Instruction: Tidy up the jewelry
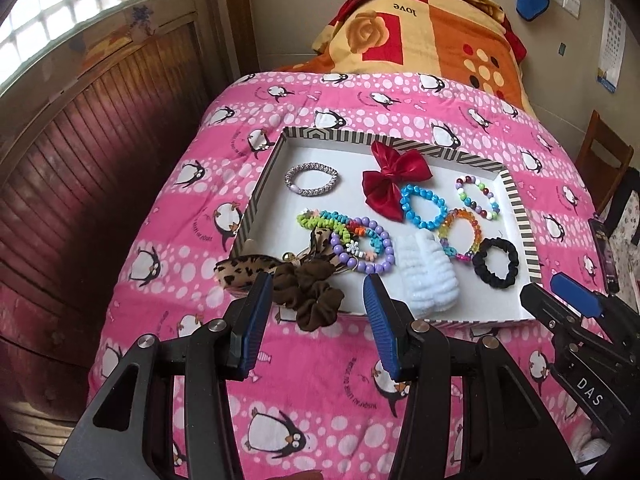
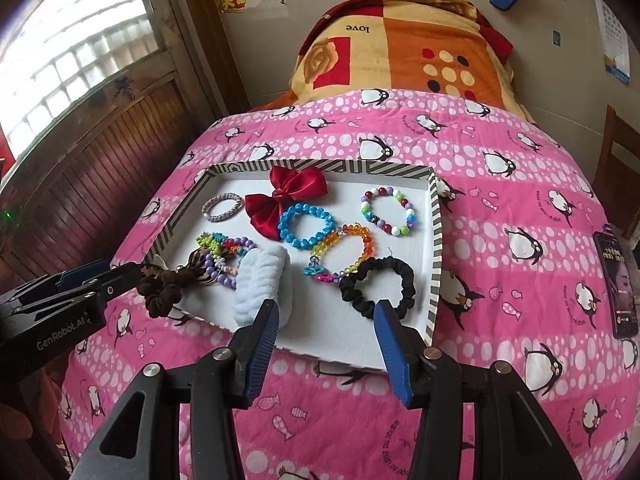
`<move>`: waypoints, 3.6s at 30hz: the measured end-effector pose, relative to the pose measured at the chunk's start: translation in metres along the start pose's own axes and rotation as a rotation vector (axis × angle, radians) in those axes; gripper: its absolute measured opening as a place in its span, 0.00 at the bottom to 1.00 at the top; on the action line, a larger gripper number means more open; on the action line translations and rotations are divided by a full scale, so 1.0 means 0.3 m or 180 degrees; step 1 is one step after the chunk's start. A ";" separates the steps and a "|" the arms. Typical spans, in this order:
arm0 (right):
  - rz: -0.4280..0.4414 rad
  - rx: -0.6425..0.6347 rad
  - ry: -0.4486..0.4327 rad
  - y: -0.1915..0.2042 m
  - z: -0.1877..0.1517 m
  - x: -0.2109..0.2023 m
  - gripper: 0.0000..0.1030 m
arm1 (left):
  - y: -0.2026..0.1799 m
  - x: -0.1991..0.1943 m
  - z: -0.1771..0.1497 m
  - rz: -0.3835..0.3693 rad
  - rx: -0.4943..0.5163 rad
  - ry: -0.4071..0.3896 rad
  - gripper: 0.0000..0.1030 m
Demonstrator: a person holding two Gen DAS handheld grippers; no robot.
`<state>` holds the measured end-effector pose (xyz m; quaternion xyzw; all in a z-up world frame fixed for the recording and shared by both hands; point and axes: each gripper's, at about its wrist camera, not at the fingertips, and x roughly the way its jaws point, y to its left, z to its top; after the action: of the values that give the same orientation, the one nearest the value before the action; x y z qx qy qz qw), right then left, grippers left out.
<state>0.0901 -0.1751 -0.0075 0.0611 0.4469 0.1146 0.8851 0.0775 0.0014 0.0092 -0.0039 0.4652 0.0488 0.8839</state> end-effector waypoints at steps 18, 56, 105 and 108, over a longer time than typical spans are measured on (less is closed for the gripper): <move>-0.0087 -0.0095 0.0037 0.011 -0.013 -0.029 0.47 | -0.010 -0.042 -0.031 0.0018 -0.0013 -0.0054 0.45; -0.0266 -0.0120 0.0215 -0.012 -0.029 0.029 0.51 | -0.007 0.041 -0.052 -0.0043 -0.0071 0.0150 0.45; -0.0257 -0.0162 0.0310 0.007 -0.041 0.050 0.54 | -0.006 0.041 -0.062 -0.0055 -0.0067 0.0157 0.45; -0.0260 -0.0163 0.0309 0.008 -0.041 0.050 0.54 | -0.005 0.040 -0.062 -0.0053 -0.0070 0.0150 0.45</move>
<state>0.0886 -0.1690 -0.0260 0.0146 0.4884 0.0926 0.8676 0.0690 -0.0001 -0.0113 -0.0186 0.4853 0.0464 0.8729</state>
